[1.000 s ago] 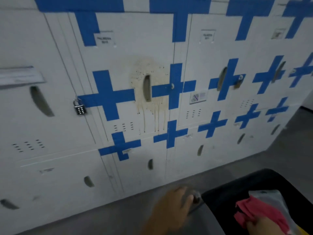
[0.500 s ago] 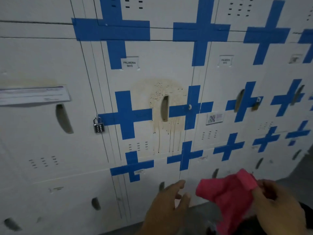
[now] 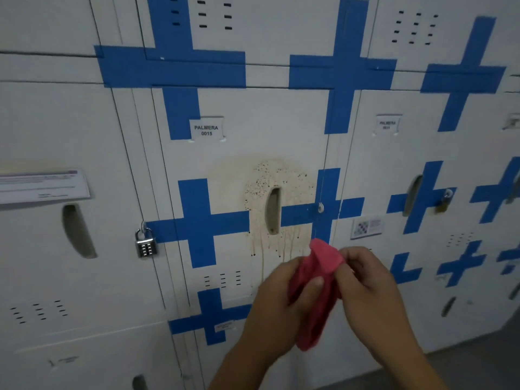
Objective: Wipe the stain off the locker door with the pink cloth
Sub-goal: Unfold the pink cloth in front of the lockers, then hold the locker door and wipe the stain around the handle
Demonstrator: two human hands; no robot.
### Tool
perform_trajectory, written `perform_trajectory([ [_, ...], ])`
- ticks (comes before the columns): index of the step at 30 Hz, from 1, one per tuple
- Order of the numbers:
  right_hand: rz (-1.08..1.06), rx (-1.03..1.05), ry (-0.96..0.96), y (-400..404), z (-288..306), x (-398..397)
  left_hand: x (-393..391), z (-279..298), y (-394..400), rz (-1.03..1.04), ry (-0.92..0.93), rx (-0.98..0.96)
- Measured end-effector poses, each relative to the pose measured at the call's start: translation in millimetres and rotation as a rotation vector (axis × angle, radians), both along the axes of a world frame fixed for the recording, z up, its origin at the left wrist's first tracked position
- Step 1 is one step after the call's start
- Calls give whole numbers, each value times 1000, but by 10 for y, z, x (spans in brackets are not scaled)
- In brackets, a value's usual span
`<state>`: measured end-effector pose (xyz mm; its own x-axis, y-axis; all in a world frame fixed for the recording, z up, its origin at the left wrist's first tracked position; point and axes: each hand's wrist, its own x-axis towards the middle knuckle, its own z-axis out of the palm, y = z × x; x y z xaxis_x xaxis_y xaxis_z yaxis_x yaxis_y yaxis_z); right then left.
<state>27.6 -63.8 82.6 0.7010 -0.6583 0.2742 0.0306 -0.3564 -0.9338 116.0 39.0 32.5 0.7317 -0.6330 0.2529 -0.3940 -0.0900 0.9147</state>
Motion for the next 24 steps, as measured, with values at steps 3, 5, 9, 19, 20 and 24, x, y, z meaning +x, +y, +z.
perform_trajectory([
  [3,37,100,-52,40,127,36,121,191,-10,115,-135,-65],
  [5,40,193,-102,30,177,32,169,339,31,104,-159,-102],
  [9,91,368,-141,122,149,-55,173,484,178,88,-136,-129],
  [19,235,786,-216,521,-308,147,91,544,312,145,88,-171],
  [20,221,717,-206,516,-290,193,148,538,325,154,6,-147],
  [24,226,711,-198,381,-243,350,441,581,433,232,-296,-62],
])
